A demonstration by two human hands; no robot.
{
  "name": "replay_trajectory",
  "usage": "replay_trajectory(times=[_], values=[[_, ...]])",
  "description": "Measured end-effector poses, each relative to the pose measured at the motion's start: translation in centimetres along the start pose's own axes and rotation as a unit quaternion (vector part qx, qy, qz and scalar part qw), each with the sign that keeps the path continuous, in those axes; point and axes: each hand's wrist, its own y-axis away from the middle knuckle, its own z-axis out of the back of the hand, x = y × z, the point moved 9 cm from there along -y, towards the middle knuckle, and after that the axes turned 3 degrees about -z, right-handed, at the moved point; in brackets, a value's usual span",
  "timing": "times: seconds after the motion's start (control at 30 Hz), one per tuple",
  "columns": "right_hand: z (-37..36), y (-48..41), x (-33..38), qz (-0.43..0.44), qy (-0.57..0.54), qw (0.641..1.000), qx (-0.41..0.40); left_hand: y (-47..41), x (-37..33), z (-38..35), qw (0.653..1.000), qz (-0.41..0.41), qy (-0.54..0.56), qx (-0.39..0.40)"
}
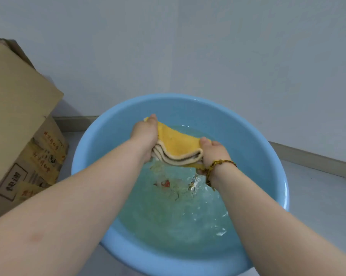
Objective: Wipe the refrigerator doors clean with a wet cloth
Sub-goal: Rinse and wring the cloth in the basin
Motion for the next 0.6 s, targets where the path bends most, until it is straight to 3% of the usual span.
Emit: replay_trajectory(times=[0.07,0.13,0.2,0.33,0.43,0.5,0.57,0.6], values=[[0.3,0.4,-1.9,-0.051,-0.019,0.997,0.052,0.0,-0.7,0.2,1.0,-0.006,0.01,0.021],[-0.4,0.7,-2.2,-0.049,-0.029,0.991,0.122,0.2,-1.5,-0.2,0.998,-0.022,0.009,0.058],[-1.7,1.4,-1.2,0.012,0.02,0.981,0.195,0.8,-2.4,-1.0,0.995,-0.029,0.016,0.096],[-4.2,1.6,1.6,0.133,0.192,0.952,0.196,1.7,-3.2,-2.1,0.983,0.0,0.092,0.157],[-4.9,0.3,3.6,0.231,0.365,0.898,0.079,2.7,-3.6,-3.0,0.958,0.032,0.168,0.23],[-3.7,0.7,6.0,0.337,0.422,0.84,-0.056,3.4,-3.6,-3.4,0.925,0.061,0.211,0.31],[-1.3,2.7,8.3,0.467,0.348,0.792,-0.184,3.4,-3.1,-3.1,0.903,0.085,0.235,0.35],[-0.4,4.2,9.0,0.524,0.286,0.777,-0.201,3.3,-2.5,-2.9,0.903,0.095,0.226,0.353]])
